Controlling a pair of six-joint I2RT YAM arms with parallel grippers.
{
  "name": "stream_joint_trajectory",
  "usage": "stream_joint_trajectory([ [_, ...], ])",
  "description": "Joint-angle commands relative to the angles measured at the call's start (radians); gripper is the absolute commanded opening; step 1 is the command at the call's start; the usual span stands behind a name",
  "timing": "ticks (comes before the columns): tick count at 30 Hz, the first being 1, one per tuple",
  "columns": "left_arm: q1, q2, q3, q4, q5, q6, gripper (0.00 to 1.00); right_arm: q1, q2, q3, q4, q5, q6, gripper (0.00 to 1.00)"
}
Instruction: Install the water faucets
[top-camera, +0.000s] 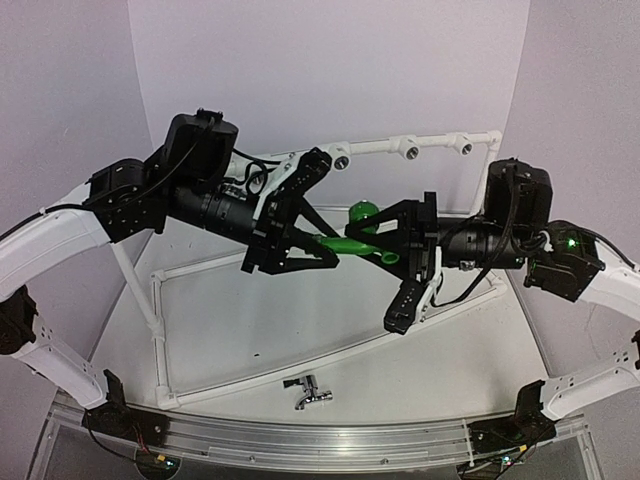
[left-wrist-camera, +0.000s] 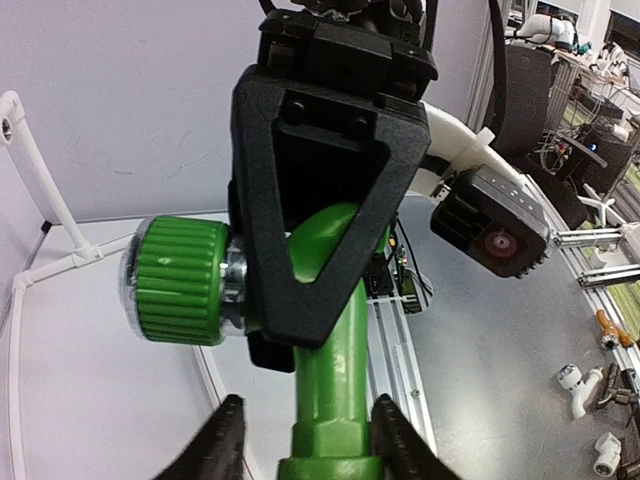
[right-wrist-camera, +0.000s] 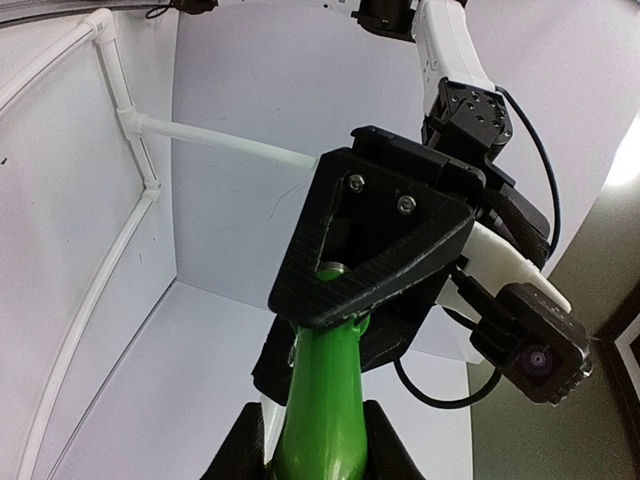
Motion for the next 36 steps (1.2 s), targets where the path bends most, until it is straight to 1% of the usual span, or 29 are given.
stream_joint_trajectory([
  [1, 0.004, -0.051, -0.004, 0.053, -0.074, -0.022, 0.54, 0.006, -0.075, -0.028, 0.03, 0.042, 0.067, 0.0],
  [3, 0.004, -0.062, -0.013, 0.063, -0.112, -0.023, 0.67, 0.006, -0.097, -0.043, 0.03, 0.107, 0.114, 0.0],
  [6, 0.004, -0.084, -0.031, 0.074, -0.167, -0.023, 0.76, 0.006, -0.119, -0.063, 0.031, 0.262, 0.201, 0.0],
  [7, 0.004, -0.091, -0.038, 0.082, -0.18, -0.029, 0.77, 0.006, -0.124, -0.068, 0.031, 0.314, 0.233, 0.0],
  [10, 0.004, -0.106, -0.05, 0.102, -0.219, -0.045, 0.84, 0.006, -0.145, -0.114, 0.053, 0.557, 0.35, 0.0],
  [14, 0.004, -0.114, -0.06, 0.129, -0.273, -0.065, 0.87, 0.003, -0.175, -0.191, 0.13, 0.818, 0.473, 0.0],
  [18, 0.004, -0.108, -0.05, 0.138, -0.34, -0.072, 0.88, -0.094, -0.219, -0.303, 0.265, 0.905, 0.466, 0.0],
  [20, 0.003, -0.109, -0.056, 0.149, -0.363, -0.077, 0.9, -0.166, -0.218, -0.329, 0.321, 0.903, 0.471, 0.0],
  [22, 0.004, -0.109, -0.064, 0.157, -0.389, -0.074, 0.91, -0.273, -0.21, -0.327, 0.371, 0.841, 0.482, 0.0],
  [25, 0.004, -0.089, -0.038, 0.116, -0.471, -0.058, 0.95, -0.4, -0.178, -0.32, 0.425, 0.709, 0.454, 0.0],
  [28, 0.007, -0.056, 0.043, 0.015, -0.524, -0.023, 0.96, -0.51, -0.142, -0.336, 0.507, 0.565, 0.397, 0.0],
  [31, 0.028, -0.045, 0.083, -0.052, -0.51, -0.026, 0.96, -0.549, -0.089, -0.325, 0.565, 0.494, 0.356, 0.0],
  [36, 0.041, -0.054, 0.075, -0.064, -0.52, -0.056, 0.96, -0.553, -0.042, -0.338, 0.673, 0.437, 0.261, 0.0],
])
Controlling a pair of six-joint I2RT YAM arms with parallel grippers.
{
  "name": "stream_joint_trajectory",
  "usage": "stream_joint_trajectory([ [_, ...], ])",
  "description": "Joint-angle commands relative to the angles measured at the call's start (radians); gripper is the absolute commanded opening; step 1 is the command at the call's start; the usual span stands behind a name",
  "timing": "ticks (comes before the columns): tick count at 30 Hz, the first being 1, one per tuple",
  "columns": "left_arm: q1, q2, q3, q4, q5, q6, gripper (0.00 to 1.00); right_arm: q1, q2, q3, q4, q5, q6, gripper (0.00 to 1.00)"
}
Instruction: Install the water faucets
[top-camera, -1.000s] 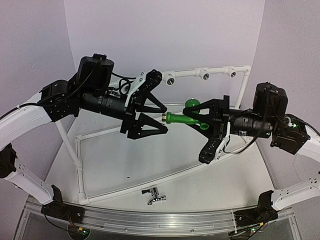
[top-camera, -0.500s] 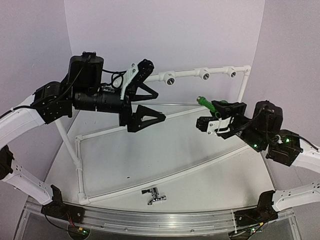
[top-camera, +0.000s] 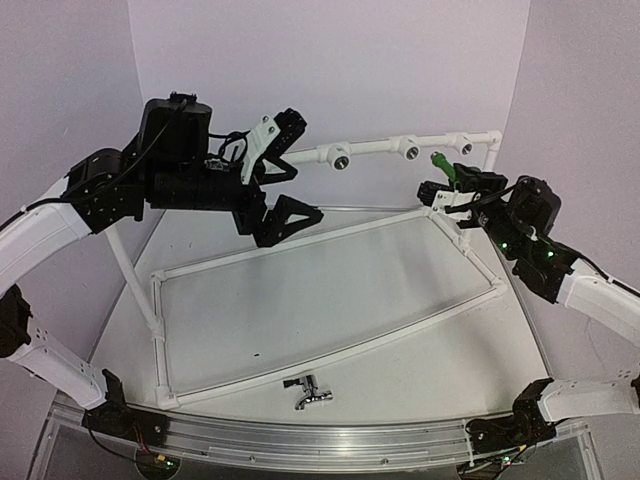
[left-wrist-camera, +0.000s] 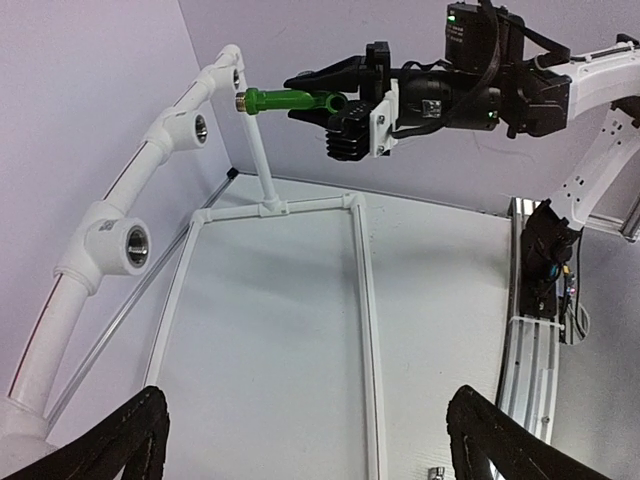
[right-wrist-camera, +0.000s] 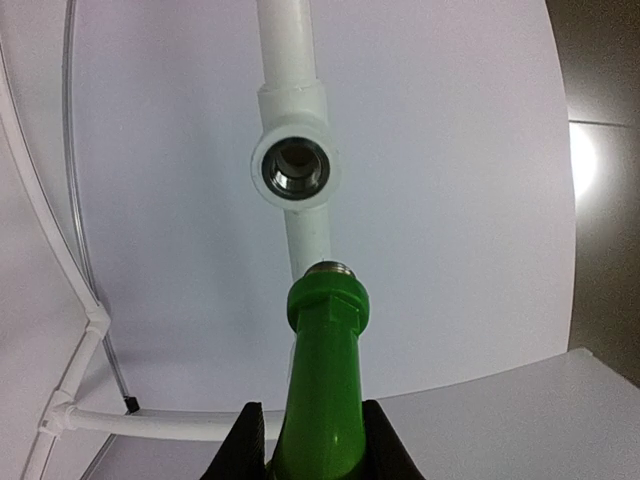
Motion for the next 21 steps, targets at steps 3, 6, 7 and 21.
stream_joint_trajectory([
  [3, 0.013, -0.021, 0.013, -0.023, -0.024, -0.027, 0.96, -0.002, 0.048, 0.02, 0.196, -0.1, -0.109, 0.0],
  [6, 0.013, -0.03, -0.008, -0.002, -0.008, -0.038, 0.96, 0.0, 0.065, 0.039, 0.196, -0.095, -0.12, 0.0],
  [7, 0.013, -0.03, -0.012, 0.005, -0.007, -0.039, 0.96, -0.001, 0.065, 0.044, 0.183, -0.102, -0.126, 0.0],
  [21, 0.014, -0.032, -0.023, 0.018, 0.006, -0.053, 0.96, -0.001, 0.142, 0.11, 0.13, -0.073, -0.134, 0.0],
])
